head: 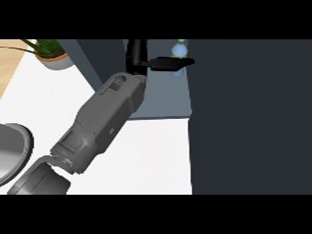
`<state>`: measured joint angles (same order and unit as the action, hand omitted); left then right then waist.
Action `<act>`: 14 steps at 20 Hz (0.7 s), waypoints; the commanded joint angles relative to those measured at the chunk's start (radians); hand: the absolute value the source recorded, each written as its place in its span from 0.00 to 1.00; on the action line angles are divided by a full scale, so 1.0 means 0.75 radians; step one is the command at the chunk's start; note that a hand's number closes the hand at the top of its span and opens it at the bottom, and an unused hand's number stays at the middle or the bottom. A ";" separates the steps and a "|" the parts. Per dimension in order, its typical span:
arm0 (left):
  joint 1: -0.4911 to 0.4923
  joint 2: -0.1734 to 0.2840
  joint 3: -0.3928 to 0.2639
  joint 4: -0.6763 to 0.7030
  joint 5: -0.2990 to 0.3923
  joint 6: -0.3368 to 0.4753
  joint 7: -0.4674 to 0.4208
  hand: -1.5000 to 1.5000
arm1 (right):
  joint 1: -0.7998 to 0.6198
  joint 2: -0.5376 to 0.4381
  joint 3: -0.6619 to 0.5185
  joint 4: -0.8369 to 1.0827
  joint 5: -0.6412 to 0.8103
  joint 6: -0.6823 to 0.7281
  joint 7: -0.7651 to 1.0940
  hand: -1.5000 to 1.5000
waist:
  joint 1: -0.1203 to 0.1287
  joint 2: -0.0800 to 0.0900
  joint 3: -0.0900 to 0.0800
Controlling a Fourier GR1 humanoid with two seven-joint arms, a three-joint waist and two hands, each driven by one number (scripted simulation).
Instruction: Pick up the bottled water, place it into the cabinet and close the cabinet
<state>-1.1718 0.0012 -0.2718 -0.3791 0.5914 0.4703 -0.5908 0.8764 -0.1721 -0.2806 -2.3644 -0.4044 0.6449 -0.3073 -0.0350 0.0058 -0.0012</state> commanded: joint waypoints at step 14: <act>0.577 -0.002 -0.356 -0.851 0.016 0.079 0.174 0.00 | 0.022 0.036 0.043 -0.152 -0.031 -0.047 0.121 0.00 | 0.071 -0.023 0.001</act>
<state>-0.8658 0.0013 -0.4672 -0.8552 0.6209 0.4960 -0.4836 0.8853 -0.1601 -0.2573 -2.3701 -0.4144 0.6345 -0.2695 0.0076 -0.0094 -0.0011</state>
